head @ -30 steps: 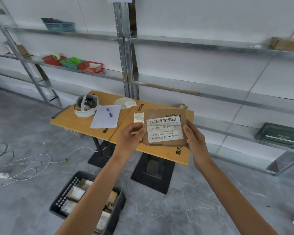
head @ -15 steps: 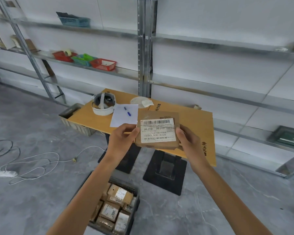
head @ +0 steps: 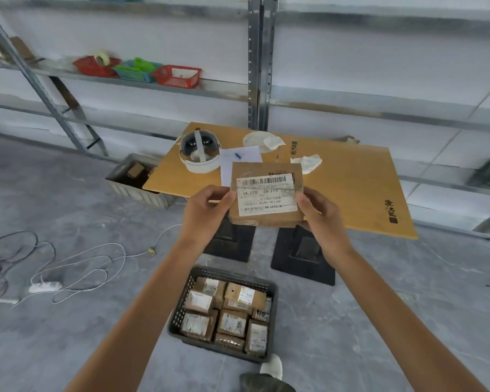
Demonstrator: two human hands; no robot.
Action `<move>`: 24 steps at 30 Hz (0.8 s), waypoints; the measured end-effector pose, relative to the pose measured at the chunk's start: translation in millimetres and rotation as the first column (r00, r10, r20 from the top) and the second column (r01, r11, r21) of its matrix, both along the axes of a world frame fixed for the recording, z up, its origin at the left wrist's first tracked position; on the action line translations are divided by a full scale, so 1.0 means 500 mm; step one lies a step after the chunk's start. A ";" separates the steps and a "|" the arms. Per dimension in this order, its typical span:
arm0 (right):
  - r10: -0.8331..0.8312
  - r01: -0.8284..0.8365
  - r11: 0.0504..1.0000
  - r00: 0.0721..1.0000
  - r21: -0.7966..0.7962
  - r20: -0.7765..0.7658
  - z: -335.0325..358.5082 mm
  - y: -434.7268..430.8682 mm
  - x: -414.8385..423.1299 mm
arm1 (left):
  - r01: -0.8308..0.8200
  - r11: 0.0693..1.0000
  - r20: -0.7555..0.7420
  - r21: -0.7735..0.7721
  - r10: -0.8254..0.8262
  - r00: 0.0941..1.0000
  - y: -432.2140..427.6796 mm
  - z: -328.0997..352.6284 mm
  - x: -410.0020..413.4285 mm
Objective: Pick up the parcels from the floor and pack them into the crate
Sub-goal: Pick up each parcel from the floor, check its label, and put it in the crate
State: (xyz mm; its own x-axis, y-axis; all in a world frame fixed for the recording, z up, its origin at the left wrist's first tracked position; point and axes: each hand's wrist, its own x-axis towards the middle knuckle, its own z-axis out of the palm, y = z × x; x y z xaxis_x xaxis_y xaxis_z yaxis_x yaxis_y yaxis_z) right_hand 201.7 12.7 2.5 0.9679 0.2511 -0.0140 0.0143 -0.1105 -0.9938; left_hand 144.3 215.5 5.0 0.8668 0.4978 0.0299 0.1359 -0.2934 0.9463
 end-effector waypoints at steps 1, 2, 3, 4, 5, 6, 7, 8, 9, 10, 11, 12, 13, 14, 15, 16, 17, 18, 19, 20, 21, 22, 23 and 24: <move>0.005 -0.005 1.000 1.000 -0.006 -0.012 -0.008 0.008 0.008 | 0.009 1.000 -0.007 -0.004 -0.009 1.000 0.009 -0.008 0.008; 0.013 -0.013 1.000 1.000 -0.009 -0.025 -0.016 0.015 0.015 | 0.012 1.000 -0.016 -0.009 -0.012 1.000 0.017 -0.017 0.015; 0.022 -0.022 1.000 0.999 -0.009 -0.042 -0.025 0.022 0.023 | 0.012 1.000 -0.028 -0.014 -0.013 1.000 0.023 -0.027 0.022; 0.029 -0.030 1.000 0.998 -0.007 -0.059 -0.033 0.030 0.030 | 0.015 1.000 -0.043 -0.017 -0.016 0.999 0.029 -0.037 0.029; 0.031 -0.032 0.999 0.996 -0.007 -0.079 -0.045 0.037 0.039 | 0.023 1.000 -0.059 -0.017 -0.024 0.998 0.036 -0.049 0.037; 0.028 -0.029 1.000 0.994 -0.008 -0.104 -0.058 0.043 0.046 | 0.033 0.999 -0.076 -0.023 -0.035 0.996 0.043 -0.062 0.046; 0.028 -0.030 0.999 0.991 -0.016 -0.130 -0.075 0.049 0.054 | 0.041 0.999 -0.094 -0.033 -0.044 0.995 0.051 -0.077 0.055; 0.033 -0.037 0.999 0.988 -0.030 -0.151 -0.091 0.056 0.061 | 0.046 0.998 -0.116 -0.045 -0.051 0.992 0.060 -0.092 0.064; 0.045 -0.054 0.997 0.985 -0.048 -0.168 -0.110 0.063 0.070 | 0.048 0.997 -0.139 -0.058 -0.055 0.989 0.070 -0.109 0.072; 0.058 -0.071 0.996 0.980 -0.062 -0.190 -0.128 0.072 0.076 | 0.043 0.997 -0.163 -0.070 -0.054 0.985 0.080 -0.127 0.078; 0.066 -0.084 0.994 0.974 -0.075 -0.216 -0.149 0.082 0.081 | 0.040 0.996 -0.187 -0.074 -0.053 0.981 0.090 -0.146 0.084; 0.074 -0.097 0.991 0.968 -0.086 -0.242 -0.166 0.093 0.081 | 0.042 0.996 -0.212 -0.073 -0.057 0.976 0.101 -0.166 0.087; 0.076 -0.105 0.990 0.961 -0.097 -0.266 -0.186 0.103 0.080 | 0.046 0.996 -0.241 -0.071 -0.062 0.969 0.111 -0.188 0.089; 0.068 -0.103 0.989 0.956 -0.107 -0.287 -0.205 0.113 0.078 | 0.053 0.996 -0.269 -0.076 -0.072 0.960 0.121 -0.210 0.093; 0.054 -0.094 0.988 0.951 -0.119 -0.306 -0.227 0.124 0.077 | 0.061 0.995 -0.296 -0.084 -0.083 0.952 0.132 -0.234 0.096; 0.043 -0.091 0.987 0.945 -0.134 -0.325 -0.250 0.136 0.077 | 0.068 0.993 -0.320 -0.097 -0.096 0.942 0.144 -0.260 0.101; 0.029 -0.085 0.986 0.936 -0.145 -0.351 -0.279 0.149 0.078 | 0.077 0.991 -0.346 -0.108 -0.110 0.932 0.157 -0.288 0.107; 0.009 -0.072 0.986 0.924 -0.151 -0.382 -0.309 0.164 0.078 | 0.084 0.989 -0.376 -0.120 -0.124 0.918 0.169 -0.318 0.112; -0.010 -0.061 0.986 0.909 -0.157 -0.416 -0.346 0.178 0.076 | 0.089 0.988 -0.416 -0.128 -0.135 0.899 0.180 -0.352 0.114; -0.032 -0.052 0.983 0.895 -0.175 -0.446 -0.384 0.191 0.070 | 0.090 0.986 -0.452 -0.140 -0.145 0.880 0.189 -0.386 0.114; -0.056 -0.048 0.977 0.882 -0.208 -0.468 -0.430 0.205 0.065 | 0.086 0.985 -0.490 -0.151 -0.151 0.859 0.198 -0.426 0.112; -0.081 -0.047 0.968 0.869 -0.245 -0.488 -0.476 0.218 0.056 | 0.084 0.984 -0.522 -0.157 -0.155 0.839 0.204 -0.469 0.108; -0.111 -0.048 0.957 0.851 -0.285 -0.514 -0.529 0.230 0.046 | 0.088 0.984 -0.561 -0.152 -0.160 0.813 0.210 -0.512 0.101; -0.145 -0.043 0.948 0.826 -0.317 -0.545 -0.580 0.244 0.036 | 0.110 0.984 -0.606 -0.141 -0.174 0.776 0.217 -0.552 0.095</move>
